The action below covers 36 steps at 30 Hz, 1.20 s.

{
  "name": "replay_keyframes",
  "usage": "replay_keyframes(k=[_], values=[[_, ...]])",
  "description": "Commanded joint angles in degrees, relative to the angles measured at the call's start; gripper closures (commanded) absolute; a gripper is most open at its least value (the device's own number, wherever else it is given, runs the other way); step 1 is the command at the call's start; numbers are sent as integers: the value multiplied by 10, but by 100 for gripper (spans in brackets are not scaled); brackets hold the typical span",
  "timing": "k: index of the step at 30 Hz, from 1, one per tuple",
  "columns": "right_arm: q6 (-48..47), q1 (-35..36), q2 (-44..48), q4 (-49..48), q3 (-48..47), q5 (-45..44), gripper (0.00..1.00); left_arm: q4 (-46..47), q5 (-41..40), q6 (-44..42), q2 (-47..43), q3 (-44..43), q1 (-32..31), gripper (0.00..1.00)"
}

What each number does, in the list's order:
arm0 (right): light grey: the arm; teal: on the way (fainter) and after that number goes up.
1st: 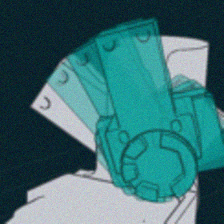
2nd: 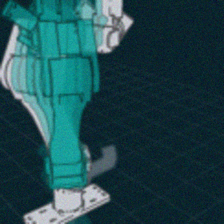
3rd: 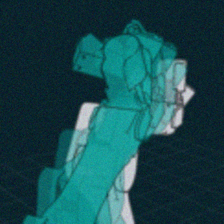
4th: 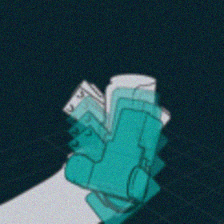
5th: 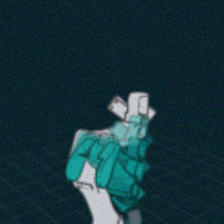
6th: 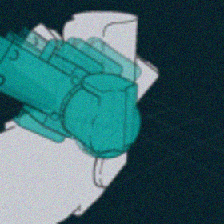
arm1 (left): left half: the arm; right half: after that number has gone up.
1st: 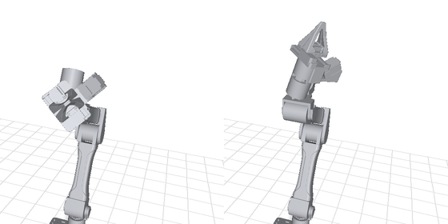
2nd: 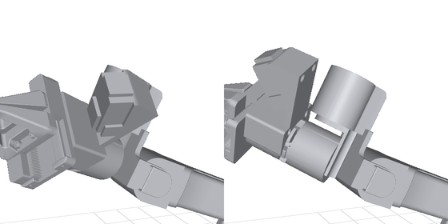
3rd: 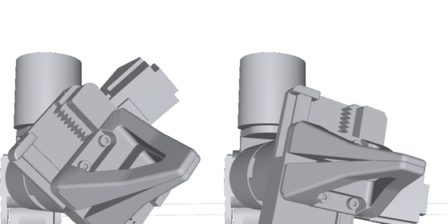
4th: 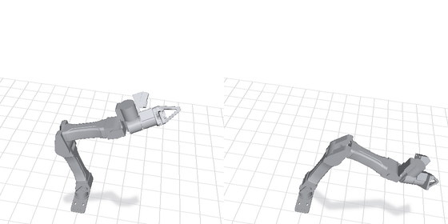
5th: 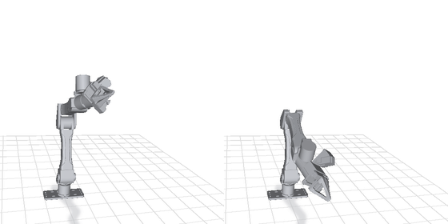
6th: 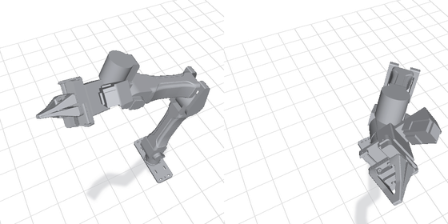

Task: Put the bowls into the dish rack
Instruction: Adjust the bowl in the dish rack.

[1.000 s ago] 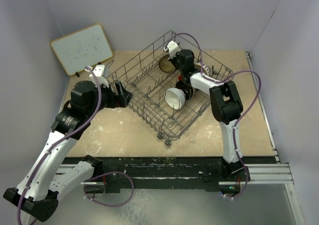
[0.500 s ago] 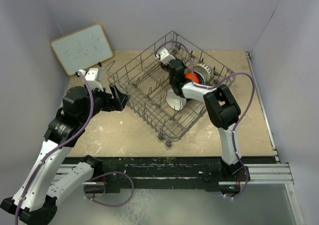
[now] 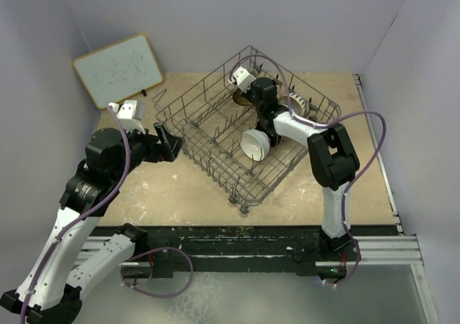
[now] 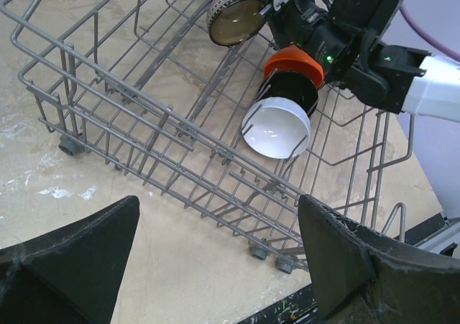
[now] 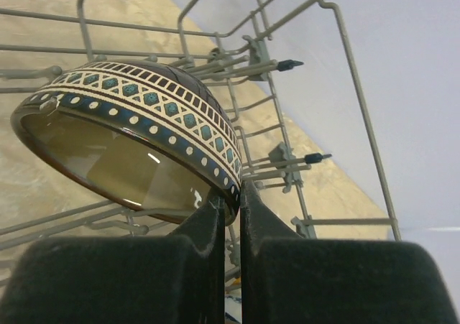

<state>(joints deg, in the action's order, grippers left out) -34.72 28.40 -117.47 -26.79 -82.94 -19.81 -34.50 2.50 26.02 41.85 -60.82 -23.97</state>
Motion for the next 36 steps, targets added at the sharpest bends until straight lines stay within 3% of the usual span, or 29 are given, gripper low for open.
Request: replay_keyframes(k=[1, 7, 15, 21, 26, 32, 36], values=[[100, -2, 116, -58, -88, 175, 100, 13, -4, 7, -7, 2, 1, 6], [212, -54, 134, -78, -54, 256, 100, 11, -6, 9, -11, 5, 1, 6], [315, -85, 134, -135, -41, 201, 100, 17, -6, 12, -4, 8, 1, 6], [323, -64, 142, -123, -35, -36, 100, 18, -4, 11, -3, 6, 1, 6], [297, -2, 122, -141, -48, -264, 100, 26, 7, 11, -1, 9, 1, 6], [252, 36, 51, -138, -113, -399, 100, 14, 16, 2, -11, -2, 1, 6], [189, 44, 15, -186, -122, -461, 100, 7, 12, 0, -18, -3, 1, 6]])
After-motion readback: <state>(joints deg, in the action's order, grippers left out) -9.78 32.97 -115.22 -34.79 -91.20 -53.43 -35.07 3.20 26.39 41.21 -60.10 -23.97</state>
